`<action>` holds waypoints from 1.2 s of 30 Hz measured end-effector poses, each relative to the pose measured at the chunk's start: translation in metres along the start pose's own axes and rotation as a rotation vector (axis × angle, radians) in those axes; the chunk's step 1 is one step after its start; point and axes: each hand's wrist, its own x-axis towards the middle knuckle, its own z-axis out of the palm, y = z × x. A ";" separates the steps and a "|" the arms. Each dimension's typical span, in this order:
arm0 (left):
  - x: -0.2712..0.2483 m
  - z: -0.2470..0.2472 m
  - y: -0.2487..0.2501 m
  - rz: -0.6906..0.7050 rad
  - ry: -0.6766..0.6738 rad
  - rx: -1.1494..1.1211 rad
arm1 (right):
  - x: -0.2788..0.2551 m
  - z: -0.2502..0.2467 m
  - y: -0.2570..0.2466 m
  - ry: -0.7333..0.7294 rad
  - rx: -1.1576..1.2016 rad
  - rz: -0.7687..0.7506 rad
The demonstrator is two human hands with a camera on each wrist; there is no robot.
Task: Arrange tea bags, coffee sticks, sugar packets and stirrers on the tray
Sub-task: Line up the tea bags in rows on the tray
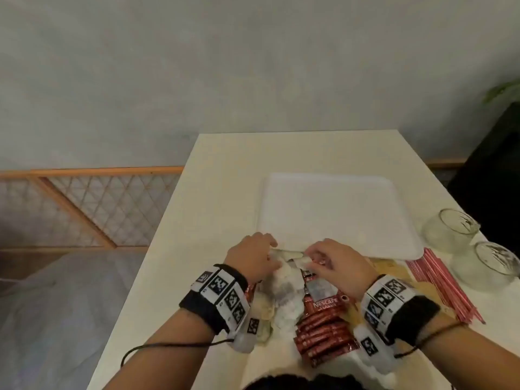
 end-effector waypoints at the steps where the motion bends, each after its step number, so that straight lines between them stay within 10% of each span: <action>1: 0.003 0.000 0.001 -0.009 -0.071 -0.015 | 0.003 0.001 -0.003 -0.007 -0.002 -0.008; 13: 0.023 0.004 0.004 0.075 -0.153 0.116 | 0.010 0.010 -0.006 -0.067 -0.129 0.014; 23: 0.018 -0.005 0.008 0.049 0.211 -0.394 | -0.006 -0.024 -0.001 0.182 0.096 -0.097; 32: -0.001 -0.002 0.071 -0.061 -0.283 -0.739 | -0.006 -0.010 -0.005 0.221 0.461 -0.005; 36: 0.001 0.005 0.067 -0.023 -0.281 -0.770 | -0.006 -0.006 0.004 0.259 0.433 0.069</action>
